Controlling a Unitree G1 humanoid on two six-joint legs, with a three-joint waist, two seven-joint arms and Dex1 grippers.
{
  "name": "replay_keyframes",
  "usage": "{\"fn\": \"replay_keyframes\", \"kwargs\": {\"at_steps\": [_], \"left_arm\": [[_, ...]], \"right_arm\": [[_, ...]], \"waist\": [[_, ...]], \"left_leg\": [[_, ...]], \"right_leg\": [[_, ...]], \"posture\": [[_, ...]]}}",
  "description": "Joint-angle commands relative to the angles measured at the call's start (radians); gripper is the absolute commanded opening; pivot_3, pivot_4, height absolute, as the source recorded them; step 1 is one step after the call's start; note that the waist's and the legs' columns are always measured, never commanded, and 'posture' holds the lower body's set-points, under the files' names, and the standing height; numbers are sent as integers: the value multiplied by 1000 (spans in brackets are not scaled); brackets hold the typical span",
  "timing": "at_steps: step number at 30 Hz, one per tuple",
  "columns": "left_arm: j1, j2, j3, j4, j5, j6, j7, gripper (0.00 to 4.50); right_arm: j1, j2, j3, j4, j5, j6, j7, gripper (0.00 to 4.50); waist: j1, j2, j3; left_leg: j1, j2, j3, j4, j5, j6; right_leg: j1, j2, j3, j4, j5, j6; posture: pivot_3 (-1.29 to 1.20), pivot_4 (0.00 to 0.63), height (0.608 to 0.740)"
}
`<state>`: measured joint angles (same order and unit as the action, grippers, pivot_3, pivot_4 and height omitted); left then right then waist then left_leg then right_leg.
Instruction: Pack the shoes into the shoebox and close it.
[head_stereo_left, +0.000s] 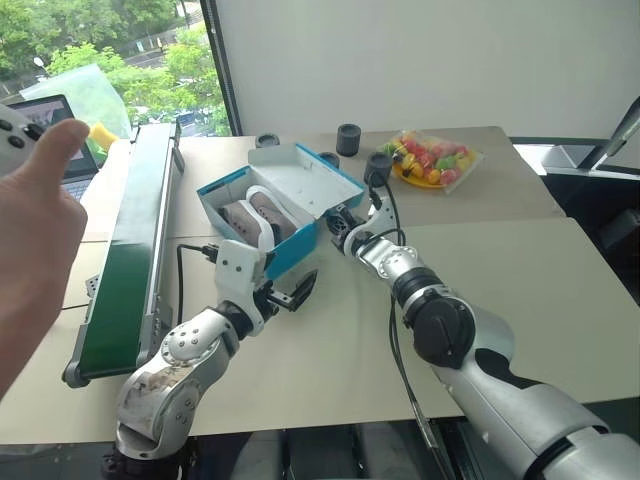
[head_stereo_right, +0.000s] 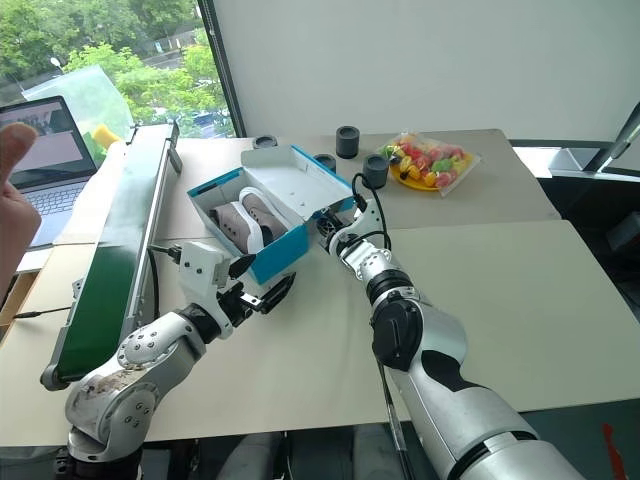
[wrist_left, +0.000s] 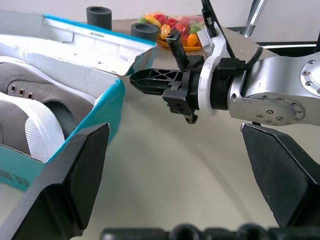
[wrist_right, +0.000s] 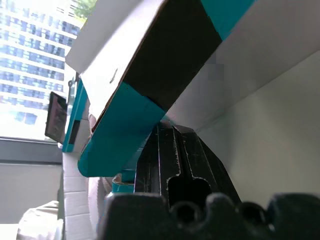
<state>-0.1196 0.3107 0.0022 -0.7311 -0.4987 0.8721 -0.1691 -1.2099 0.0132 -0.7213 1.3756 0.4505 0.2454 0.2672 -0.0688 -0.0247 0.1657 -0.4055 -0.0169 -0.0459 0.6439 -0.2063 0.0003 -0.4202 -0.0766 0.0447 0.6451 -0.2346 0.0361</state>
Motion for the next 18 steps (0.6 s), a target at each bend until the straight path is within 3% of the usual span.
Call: {"fn": "replay_keyframes", "kwargs": {"at_steps": [1, 13, 16, 18], "left_arm": [[-12, 16, 24, -56, -20, 23, 1, 4500], [-1, 26, 62, -89, -50, 74, 13, 4500], [3, 27, 63, -92, -53, 75, 17, 4500], [5, 27, 63, -93, -53, 74, 19, 4500]], "right_arm": [[-42, 19, -5, -21, 19, -39, 110, 63], [-152, 22, 125, -45, -38, -88, 584, 63], [-162, 62, 307, -52, -195, -119, 683, 63], [-150, 87, 429, -52, -306, -156, 664, 63]], "waist": [[-1, 0, 0], [0, 0, 0], [0, 0, 0], [-6, 0, 0]], "left_leg": [[0, 0, 0, 0, 0, 0], [0, 0, -2, 0, 0, 0], [0, 0, -3, 0, 0, 0], [0, 0, -3, 0, 0, 0]], "right_leg": [[0, 0, 0, 0, 0, 0], [0, 0, -1, 0, 0, 0], [0, 0, -1, 0, 0, 0], [-1, 0, 0, 1, 0, 0]], "posture": [[0, 150, 740], [0, 150, 740], [0, 150, 740], [0, 150, 740]]}}
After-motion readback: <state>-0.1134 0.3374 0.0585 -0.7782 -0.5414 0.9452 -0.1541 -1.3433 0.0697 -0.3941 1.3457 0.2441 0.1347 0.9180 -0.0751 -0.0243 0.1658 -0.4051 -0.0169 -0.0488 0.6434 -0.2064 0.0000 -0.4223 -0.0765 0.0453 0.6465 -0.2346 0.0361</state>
